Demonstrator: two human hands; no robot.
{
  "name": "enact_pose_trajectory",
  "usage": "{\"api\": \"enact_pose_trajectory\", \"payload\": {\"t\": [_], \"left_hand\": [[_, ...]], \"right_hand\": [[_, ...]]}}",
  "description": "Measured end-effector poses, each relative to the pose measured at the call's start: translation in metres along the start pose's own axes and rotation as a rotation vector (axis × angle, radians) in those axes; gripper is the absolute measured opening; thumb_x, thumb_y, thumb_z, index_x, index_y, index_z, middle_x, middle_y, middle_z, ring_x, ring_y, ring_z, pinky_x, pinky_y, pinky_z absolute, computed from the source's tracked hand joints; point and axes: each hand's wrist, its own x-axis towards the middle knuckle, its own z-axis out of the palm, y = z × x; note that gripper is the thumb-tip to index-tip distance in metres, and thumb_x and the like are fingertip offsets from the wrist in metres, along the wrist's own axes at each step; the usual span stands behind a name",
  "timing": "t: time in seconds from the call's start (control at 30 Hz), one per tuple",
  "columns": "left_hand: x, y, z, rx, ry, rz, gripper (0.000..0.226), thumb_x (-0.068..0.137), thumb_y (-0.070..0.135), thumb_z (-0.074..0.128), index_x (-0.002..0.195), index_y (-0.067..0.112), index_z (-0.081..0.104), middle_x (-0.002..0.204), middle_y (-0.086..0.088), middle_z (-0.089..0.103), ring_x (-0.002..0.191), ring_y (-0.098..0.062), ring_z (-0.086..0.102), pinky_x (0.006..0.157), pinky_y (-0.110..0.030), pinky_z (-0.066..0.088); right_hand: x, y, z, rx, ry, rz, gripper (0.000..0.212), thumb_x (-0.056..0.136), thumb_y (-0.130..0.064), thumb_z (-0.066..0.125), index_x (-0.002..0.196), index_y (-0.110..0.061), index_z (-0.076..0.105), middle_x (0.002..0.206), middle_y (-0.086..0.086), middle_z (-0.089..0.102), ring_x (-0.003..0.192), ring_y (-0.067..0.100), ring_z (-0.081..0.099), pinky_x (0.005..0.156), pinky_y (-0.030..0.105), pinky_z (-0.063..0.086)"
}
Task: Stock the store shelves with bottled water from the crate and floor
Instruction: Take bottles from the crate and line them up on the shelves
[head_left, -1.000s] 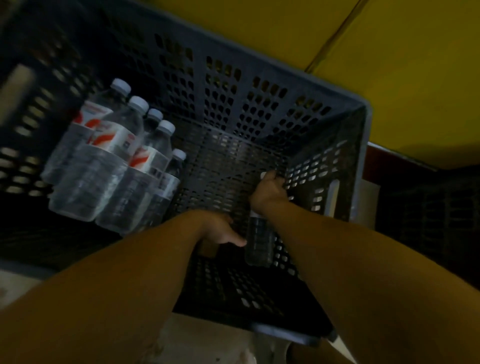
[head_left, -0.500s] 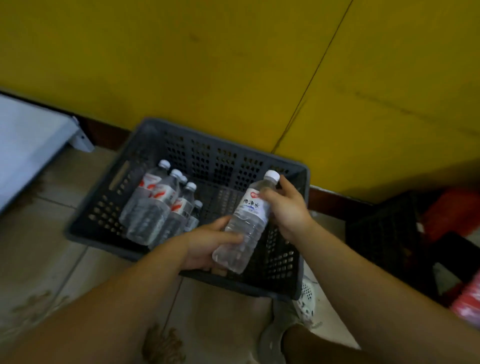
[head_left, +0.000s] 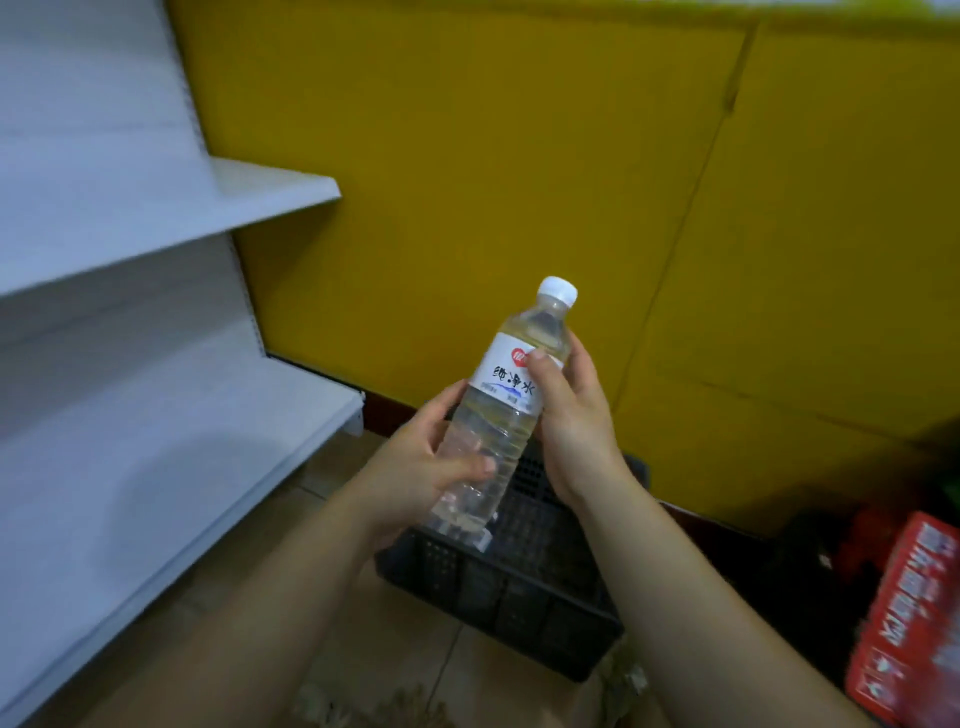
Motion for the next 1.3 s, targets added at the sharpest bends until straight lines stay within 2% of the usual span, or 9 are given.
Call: {"api": "enact_pose_trajectory", "payload": {"t": [0.13,0.23,0.33,0.5,0.57,0.67,0.77,1.1,1.3], "left_hand": [[-0.055,0.044,-0.019,-0.046,0.117,0.129,0.078,0.080,-0.004,0.067,0.144,0.027,0.035,0.120,0.005,0.067,0.108,-0.014,0.065,0.091,-0.034,0.054],[-0.086,0.067,-0.033,-0.070,0.211,0.200,0.086,0.074,-0.002,0.068,0.148,0.021,0.031,0.121,-0.002,0.066,0.105,-0.016,0.067,0.082,-0.028,0.056],[-0.113,0.083,-0.042,-0.045,0.304,0.245,0.078,0.083,-0.007,0.062,0.148,0.024,0.031,0.114,0.001,0.068,0.094,-0.008,0.069,0.070,-0.019,0.055],[-0.153,0.096,-0.054,0.015,0.433,0.305,0.077,0.085,-0.003,0.063,0.146,0.031,0.033,0.114,0.002,0.070,0.103,-0.014,0.067,0.084,-0.026,0.056],[-0.169,0.101,-0.057,0.033,0.489,0.308,0.077,0.085,-0.001,0.064,0.146,0.034,0.032,0.114,0.004,0.070,0.105,-0.014,0.067,0.088,-0.030,0.054],[-0.194,0.104,-0.067,0.089,0.578,0.278,0.082,0.083,0.006,0.071,0.147,0.036,0.030,0.121,0.003,0.066,0.110,-0.017,0.064,0.097,-0.042,0.050],[-0.218,0.104,-0.074,0.083,0.663,0.205,0.084,0.081,0.010,0.072,0.146,0.042,0.030,0.125,0.000,0.062,0.105,-0.021,0.067,0.089,-0.050,0.054],[-0.298,0.085,-0.081,0.099,1.046,0.153,0.071,0.086,0.005,0.067,0.134,0.049,0.039,0.116,-0.006,0.062,0.092,-0.020,0.069,0.072,-0.041,0.058],[-0.353,0.074,-0.082,0.068,1.169,0.156,0.062,0.086,0.002,0.065,0.122,0.050,0.046,0.119,-0.010,0.062,0.085,-0.014,0.070,0.063,-0.032,0.056]], "right_hand": [[-0.029,-0.043,0.055,-0.081,-0.097,-0.065,0.061,0.092,-0.027,0.065,0.146,-0.022,0.038,0.124,0.007,0.063,0.102,0.020,0.068,0.076,0.034,0.057],[-0.043,-0.068,0.087,-0.119,-0.230,-0.112,0.044,0.095,-0.024,0.061,0.136,-0.018,0.049,0.115,0.008,0.067,0.098,0.020,0.069,0.077,0.036,0.057],[-0.057,-0.092,0.112,-0.154,-0.400,-0.131,0.027,0.098,-0.024,0.056,0.124,-0.024,0.054,0.108,0.004,0.070,0.089,0.014,0.070,0.068,0.030,0.057],[-0.080,-0.109,0.151,-0.110,-0.534,-0.198,0.015,0.098,-0.021,0.055,0.110,-0.030,0.056,0.096,0.001,0.071,0.075,0.006,0.071,0.058,0.021,0.054],[-0.087,-0.110,0.166,-0.049,-0.559,-0.176,0.018,0.098,-0.021,0.056,0.115,-0.027,0.056,0.092,0.000,0.071,0.071,0.004,0.070,0.056,0.020,0.053],[-0.099,-0.109,0.186,-0.052,-0.636,-0.132,0.048,0.096,-0.029,0.058,0.141,-0.020,0.044,0.112,0.008,0.068,0.078,0.006,0.071,0.059,0.020,0.054],[-0.110,-0.104,0.205,-0.069,-0.730,-0.134,0.055,0.095,-0.030,0.059,0.146,-0.024,0.039,0.120,0.010,0.065,0.090,0.013,0.071,0.069,0.026,0.059],[-0.164,-0.079,0.267,-0.042,-1.074,-0.041,0.048,0.095,-0.030,0.059,0.140,-0.023,0.042,0.109,0.007,0.068,0.089,0.013,0.070,0.077,0.030,0.059],[-0.207,-0.062,0.301,-0.056,-1.270,-0.017,0.046,0.096,-0.029,0.058,0.139,-0.024,0.042,0.107,0.004,0.068,0.089,0.012,0.070,0.079,0.030,0.058]]}}
